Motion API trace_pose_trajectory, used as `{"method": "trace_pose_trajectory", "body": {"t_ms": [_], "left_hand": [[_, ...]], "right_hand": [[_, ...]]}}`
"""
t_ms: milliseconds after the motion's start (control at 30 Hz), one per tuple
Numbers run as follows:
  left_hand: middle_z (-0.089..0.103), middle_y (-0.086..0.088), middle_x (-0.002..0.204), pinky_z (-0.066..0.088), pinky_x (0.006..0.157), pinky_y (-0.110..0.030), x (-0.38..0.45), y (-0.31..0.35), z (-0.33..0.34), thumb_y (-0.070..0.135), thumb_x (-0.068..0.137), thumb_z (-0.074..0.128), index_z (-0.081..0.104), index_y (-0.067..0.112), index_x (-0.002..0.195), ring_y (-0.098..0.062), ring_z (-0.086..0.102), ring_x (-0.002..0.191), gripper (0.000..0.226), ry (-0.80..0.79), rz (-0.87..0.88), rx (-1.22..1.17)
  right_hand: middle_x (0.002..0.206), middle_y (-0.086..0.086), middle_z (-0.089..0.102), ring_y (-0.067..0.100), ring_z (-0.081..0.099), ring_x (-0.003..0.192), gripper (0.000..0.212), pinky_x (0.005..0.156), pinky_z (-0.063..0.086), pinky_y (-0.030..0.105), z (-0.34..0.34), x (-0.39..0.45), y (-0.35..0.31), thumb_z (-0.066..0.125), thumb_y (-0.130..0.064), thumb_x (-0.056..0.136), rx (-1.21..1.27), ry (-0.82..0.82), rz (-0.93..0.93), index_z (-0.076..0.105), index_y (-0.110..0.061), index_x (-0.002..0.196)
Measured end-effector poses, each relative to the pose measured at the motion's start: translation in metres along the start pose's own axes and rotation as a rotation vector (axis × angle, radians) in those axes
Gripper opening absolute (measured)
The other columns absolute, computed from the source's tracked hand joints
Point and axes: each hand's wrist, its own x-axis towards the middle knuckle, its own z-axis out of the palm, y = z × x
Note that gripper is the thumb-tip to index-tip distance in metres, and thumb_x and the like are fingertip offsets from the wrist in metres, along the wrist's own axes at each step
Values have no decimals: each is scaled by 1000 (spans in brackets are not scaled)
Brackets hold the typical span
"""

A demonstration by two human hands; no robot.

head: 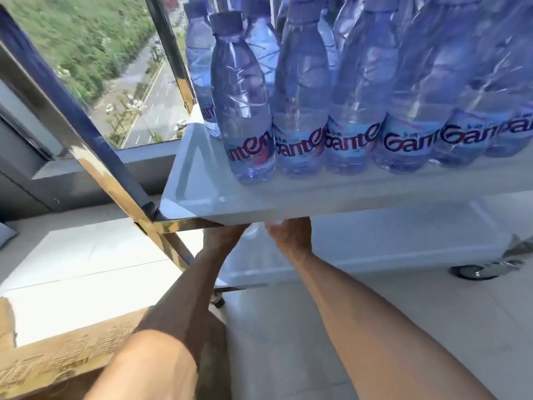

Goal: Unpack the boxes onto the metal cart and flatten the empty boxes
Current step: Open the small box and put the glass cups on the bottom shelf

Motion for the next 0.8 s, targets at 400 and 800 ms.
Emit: {"method": "trace_pose_trajectory", "body": {"t_ms": [400, 800], "left_hand": [[60, -8, 95, 50, 77, -37, 20, -39, 52, 37, 69, 78, 52, 16, 96, -31, 60, 89, 43, 305, 63, 170], [63, -8, 107, 47, 94, -46, 55, -51, 64, 38, 78, 74, 48, 17, 127, -28, 58, 103, 60, 303, 115, 149]], "right_hand": [[133, 12, 49, 28, 44, 122, 65, 96, 29, 28, 49, 32, 39, 68, -29, 85, 46, 185, -201, 39, -4, 137], [148, 11, 33, 28, 33, 135, 80, 104, 34, 35, 78, 56, 34, 58, -31, 94, 26, 307, -191, 10, -13, 155]]}}
